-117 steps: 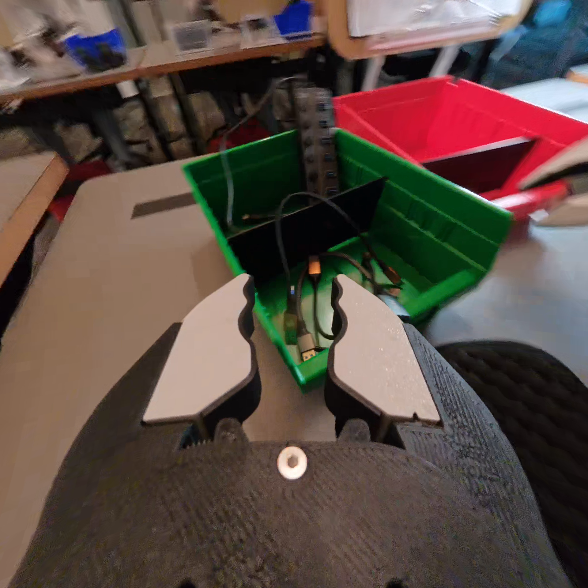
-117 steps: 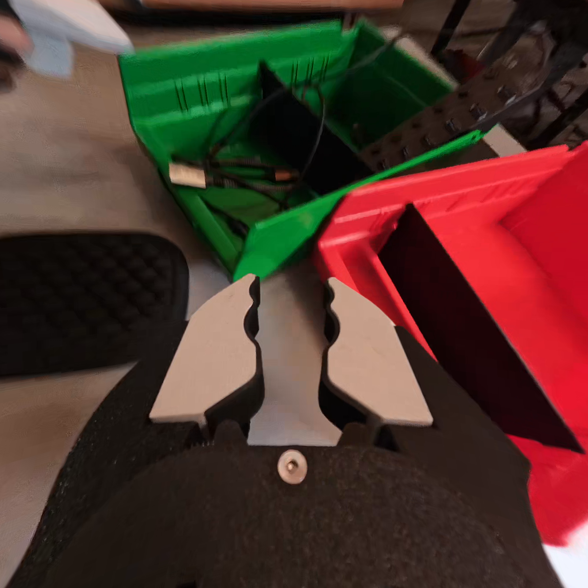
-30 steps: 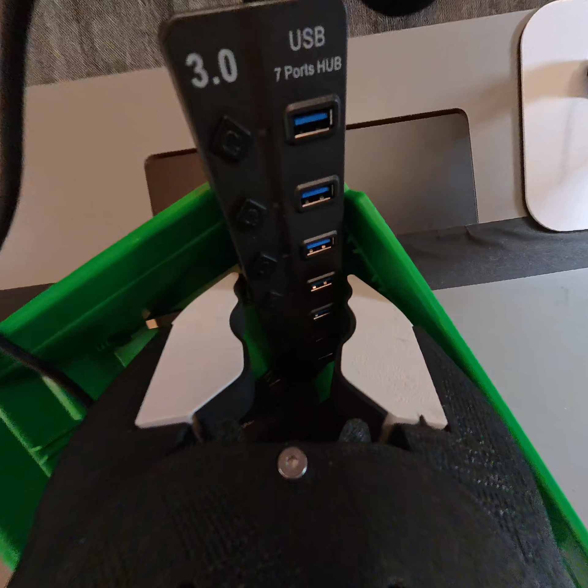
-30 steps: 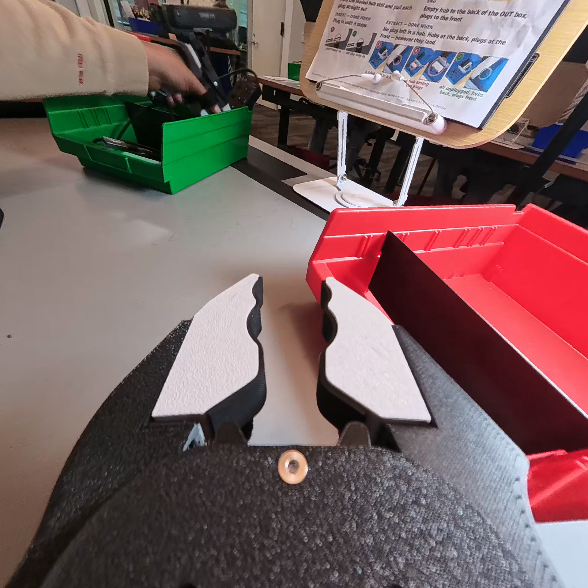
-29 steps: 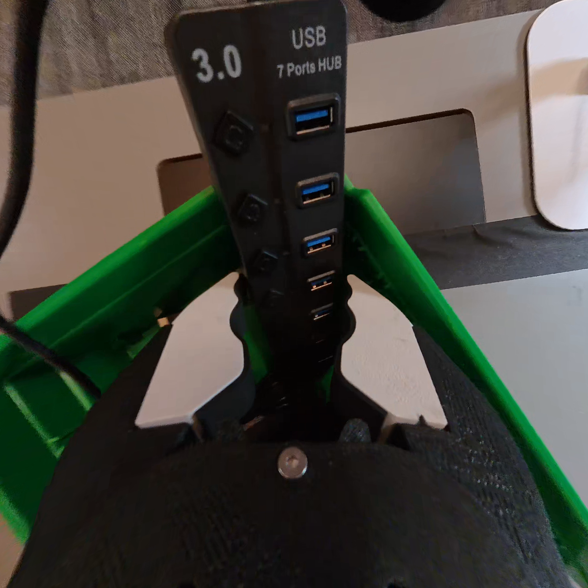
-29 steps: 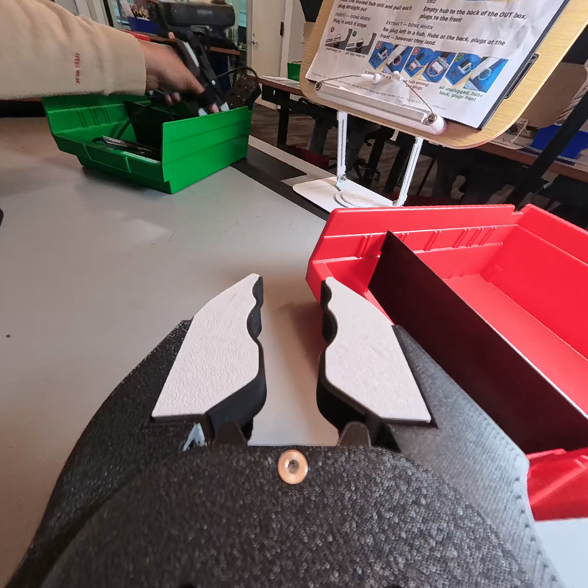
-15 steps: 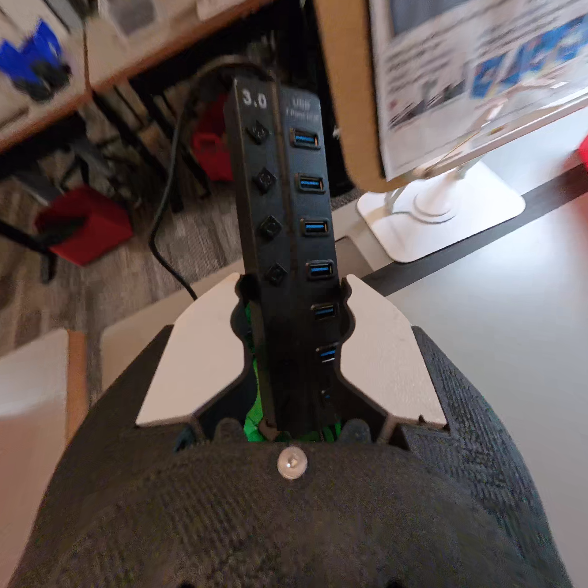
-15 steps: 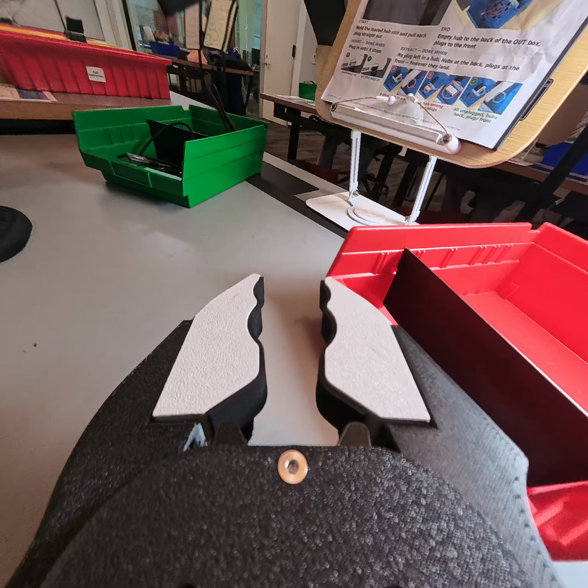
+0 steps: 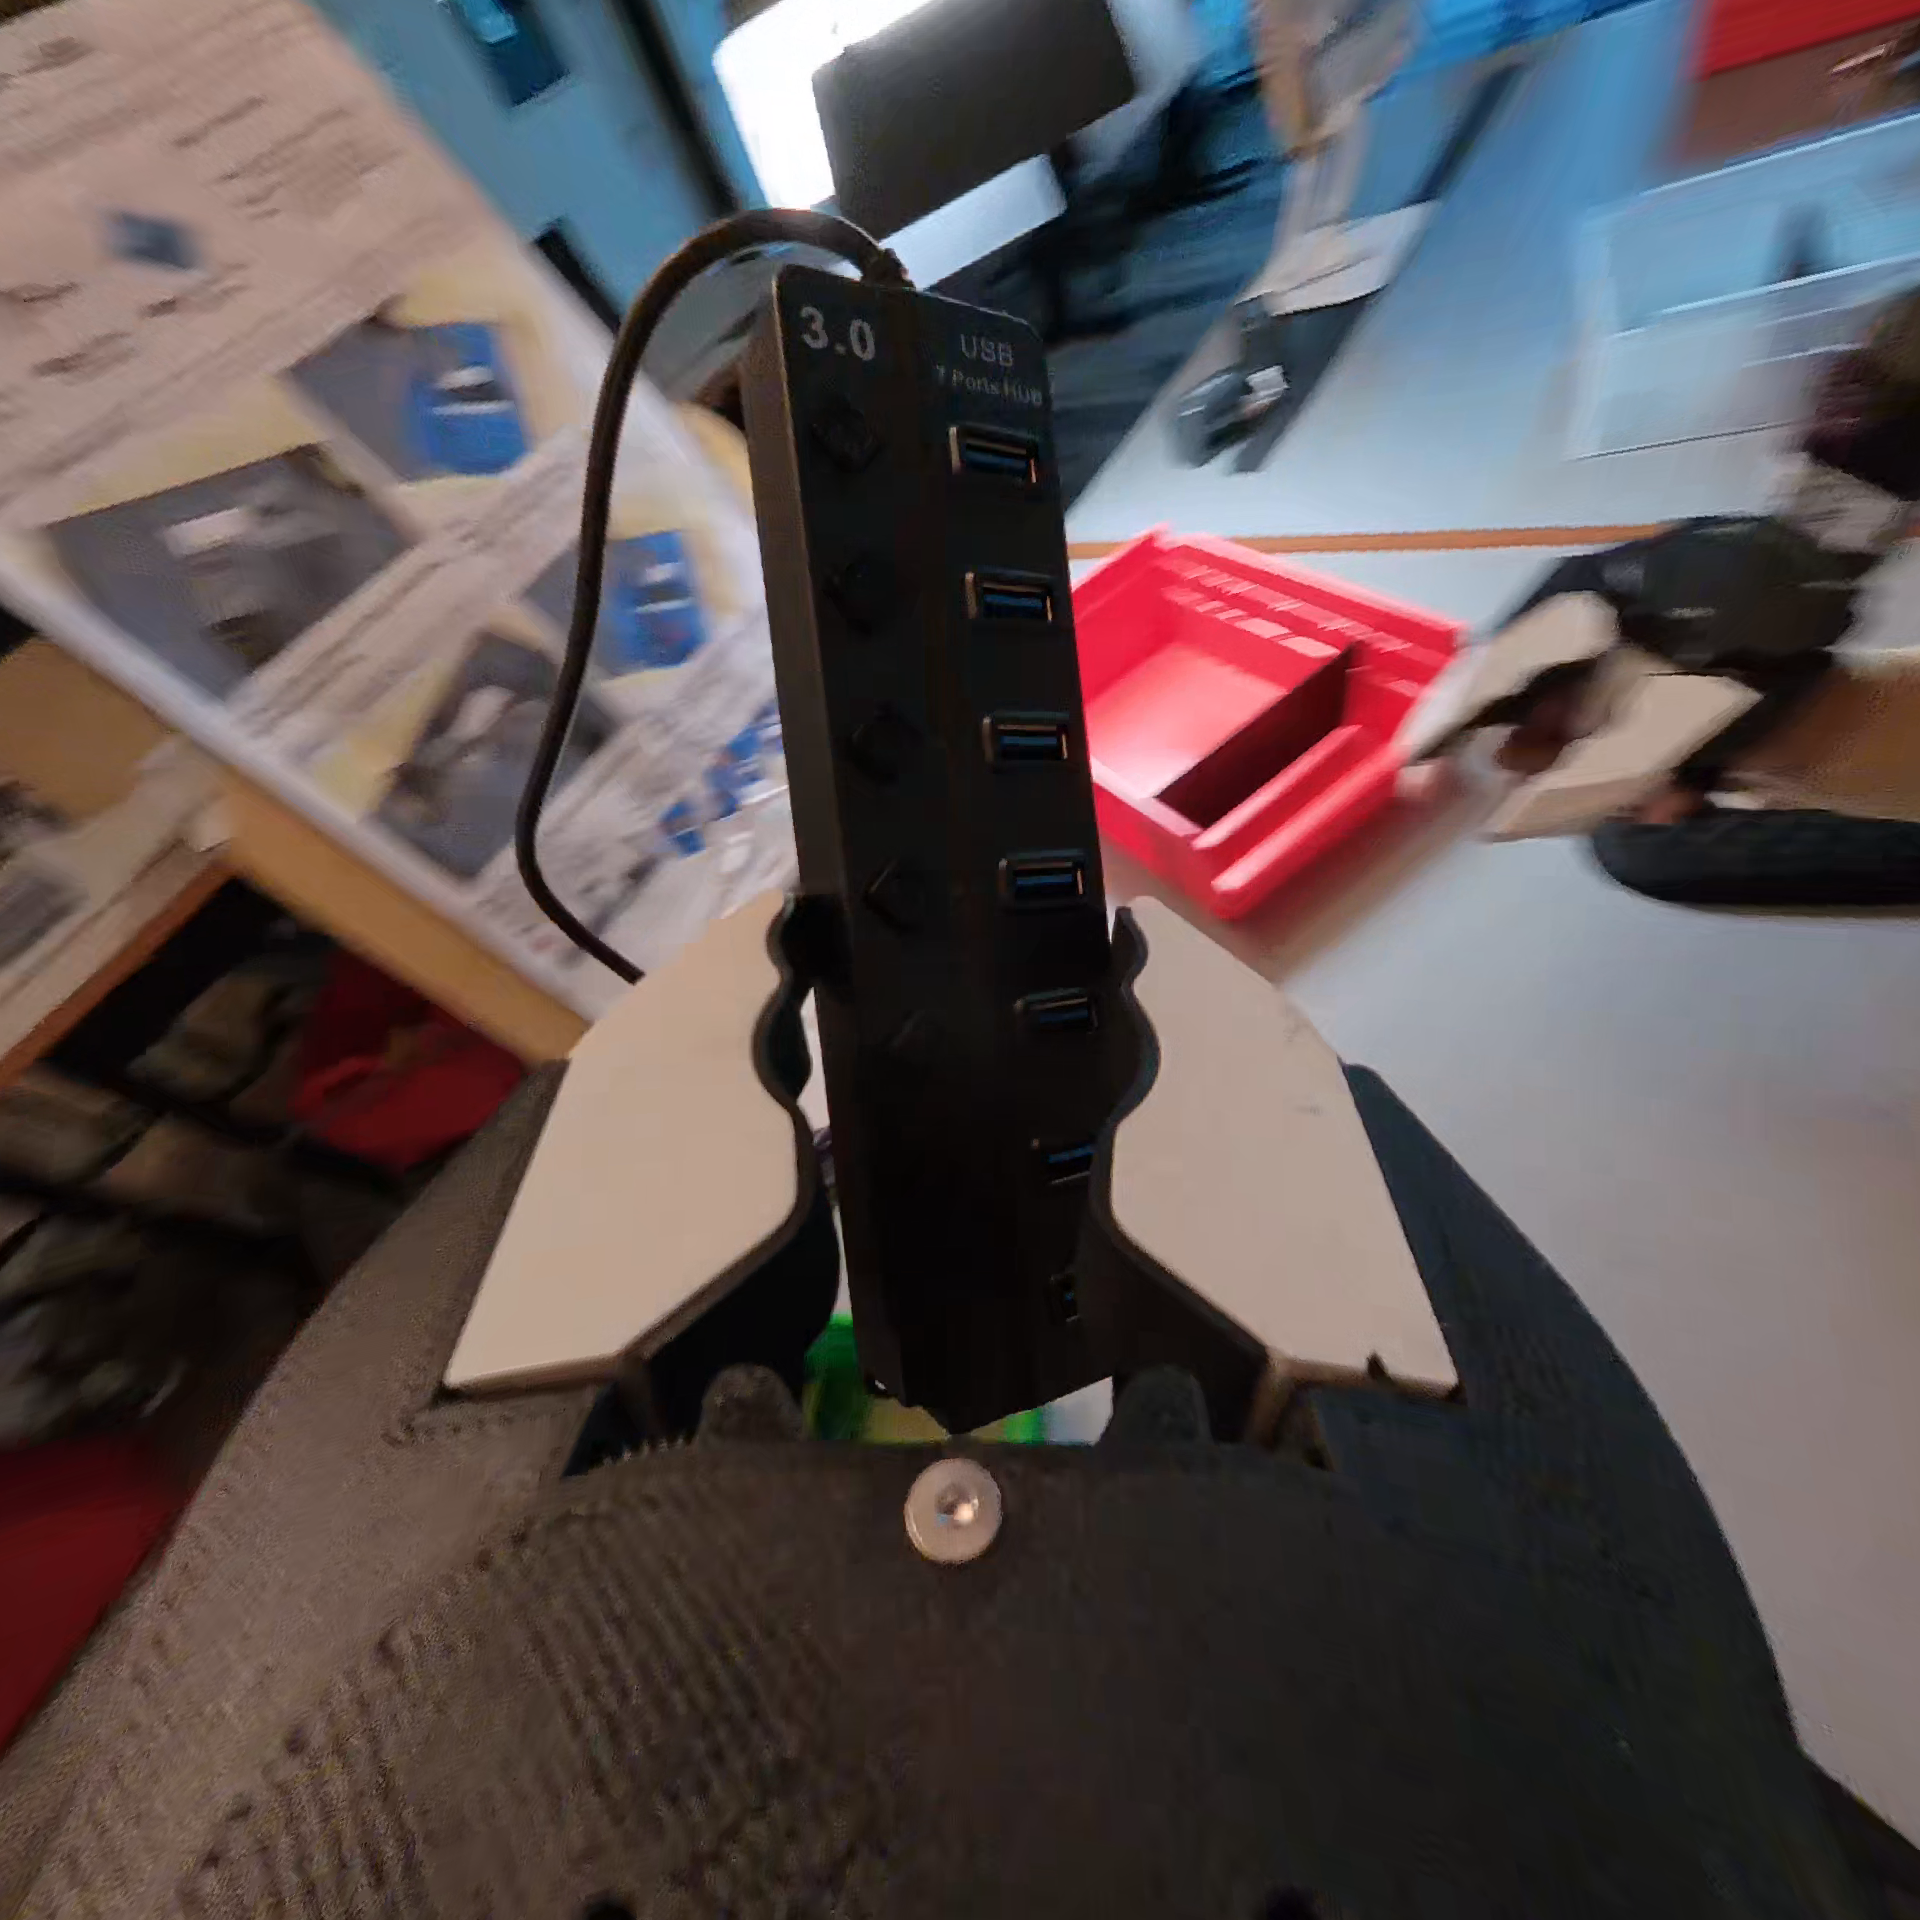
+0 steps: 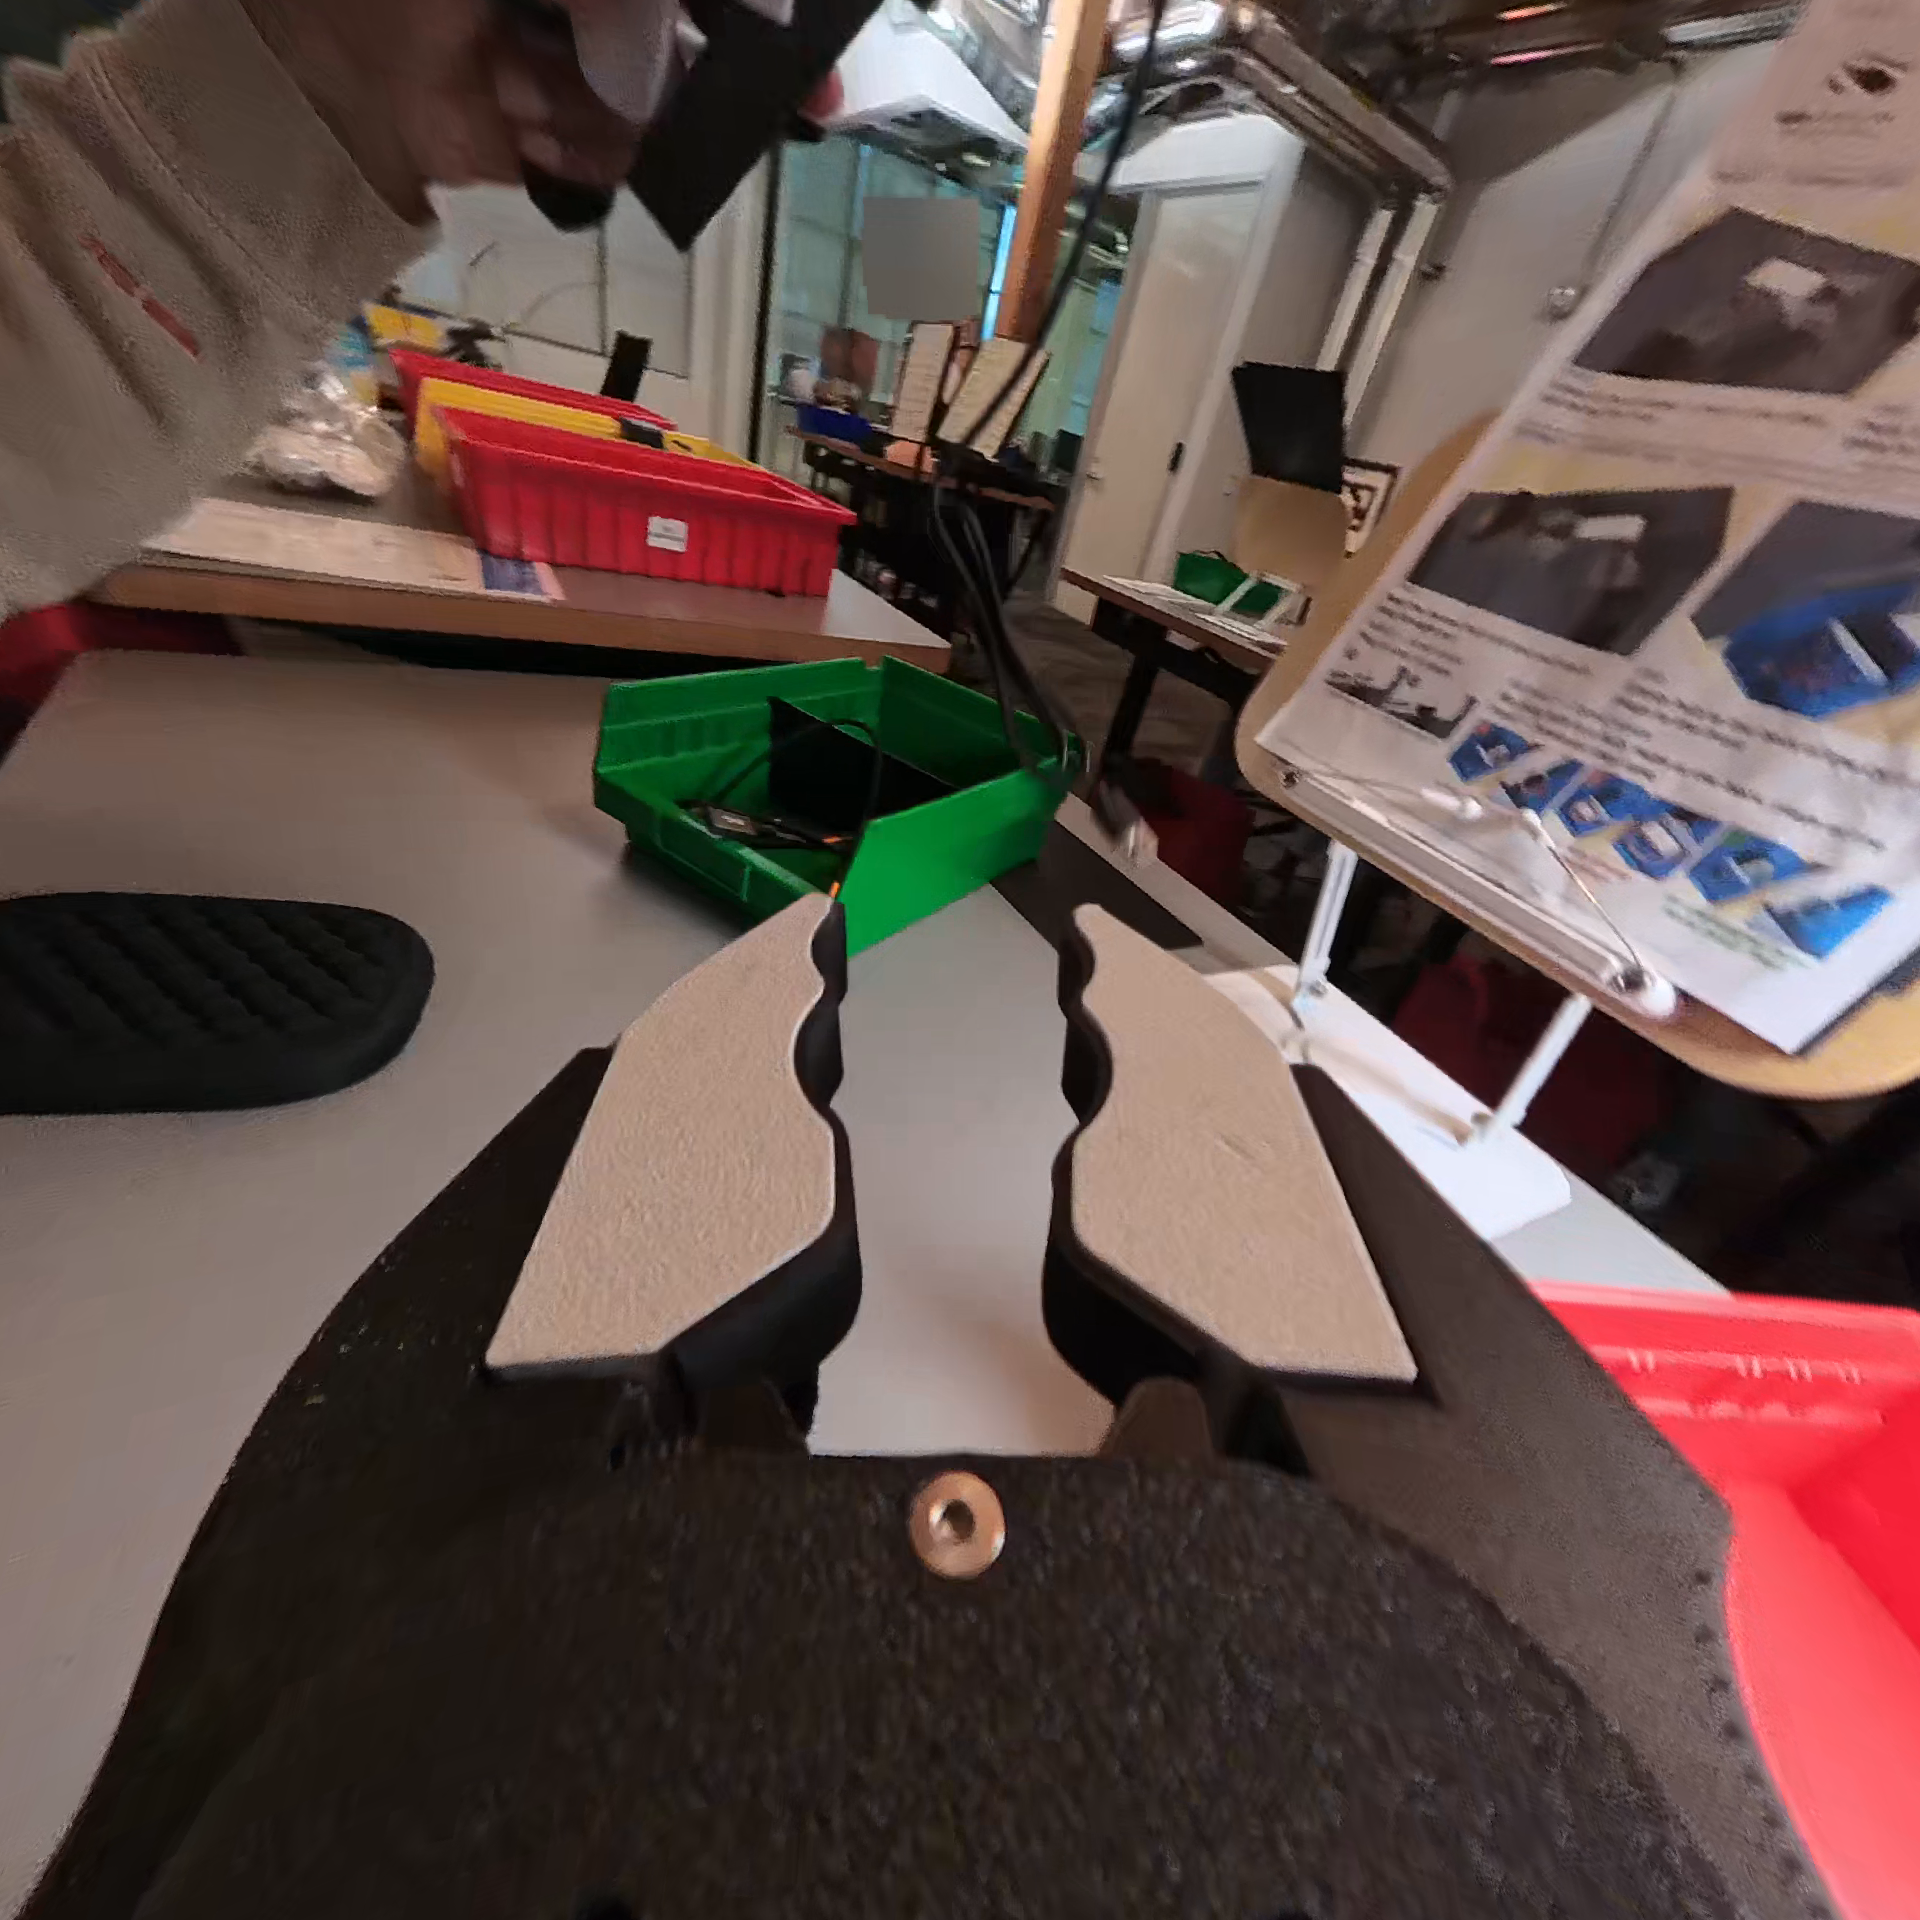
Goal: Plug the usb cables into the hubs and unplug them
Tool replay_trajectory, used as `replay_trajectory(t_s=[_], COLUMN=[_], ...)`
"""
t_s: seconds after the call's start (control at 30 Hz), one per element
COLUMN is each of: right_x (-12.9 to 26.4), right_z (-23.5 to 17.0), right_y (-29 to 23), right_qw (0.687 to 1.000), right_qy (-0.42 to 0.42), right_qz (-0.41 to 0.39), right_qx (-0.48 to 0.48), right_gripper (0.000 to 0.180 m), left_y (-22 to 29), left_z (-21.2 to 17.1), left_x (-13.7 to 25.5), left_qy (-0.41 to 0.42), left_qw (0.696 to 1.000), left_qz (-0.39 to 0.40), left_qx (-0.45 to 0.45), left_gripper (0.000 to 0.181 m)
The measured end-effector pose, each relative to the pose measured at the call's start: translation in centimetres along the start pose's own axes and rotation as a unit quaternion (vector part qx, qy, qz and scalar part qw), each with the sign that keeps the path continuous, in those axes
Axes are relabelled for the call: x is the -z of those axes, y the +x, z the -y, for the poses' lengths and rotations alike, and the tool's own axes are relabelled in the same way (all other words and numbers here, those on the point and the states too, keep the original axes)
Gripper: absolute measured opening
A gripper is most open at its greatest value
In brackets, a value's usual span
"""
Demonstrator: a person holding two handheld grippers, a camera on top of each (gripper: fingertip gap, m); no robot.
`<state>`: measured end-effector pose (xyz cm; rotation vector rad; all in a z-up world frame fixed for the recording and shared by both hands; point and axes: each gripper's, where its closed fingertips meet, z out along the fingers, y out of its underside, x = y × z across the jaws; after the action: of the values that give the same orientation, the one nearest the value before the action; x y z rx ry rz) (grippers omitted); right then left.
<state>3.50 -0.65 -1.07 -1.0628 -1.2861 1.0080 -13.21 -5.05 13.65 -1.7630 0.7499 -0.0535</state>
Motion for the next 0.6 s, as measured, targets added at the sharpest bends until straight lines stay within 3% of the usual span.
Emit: replay_trajectory(t_s=[0.13, 0.27, 0.37, 0.5, 0.6], right_x=[-1.3, -1.8, -1.6, -1.4, -2.3], right_z=[1.9, 2.5, 1.8, 1.5, 1.3], right_y=[-1.3, -4.1, -7.2, -10.6, -11.0], right_qw=[0.998, 0.989, 0.969, 0.948, 0.950], right_qy=[0.001, 0.029, 0.033, 0.046, 0.057], right_qz=[0.055, 0.146, 0.235, 0.302, 0.290], right_qx=[0.014, -0.019, -0.063, -0.085, -0.101], right_gripper=[0.053, 0.077, 0.087, 0.080, 0.065], left_y=[8.7, 16.3, 19.7, 21.0, 21.6], left_z=[-0.7, -3.1, -5.5, -8.5, -10.6], left_x=[-1.3, -2.4, -3.6, -5.5, -6.3], left_qy=[0.049, 0.083, 0.094, 0.084, 0.063], left_qw=[0.985, 0.944, 0.912, 0.896, 0.879], left_qz=[-0.162, -0.315, -0.386, -0.413, -0.441], left_qx=[0.020, 0.059, 0.100, 0.142, 0.169], left_gripper=[0.056, 0.056, 0.056, 0.056, 0.056])
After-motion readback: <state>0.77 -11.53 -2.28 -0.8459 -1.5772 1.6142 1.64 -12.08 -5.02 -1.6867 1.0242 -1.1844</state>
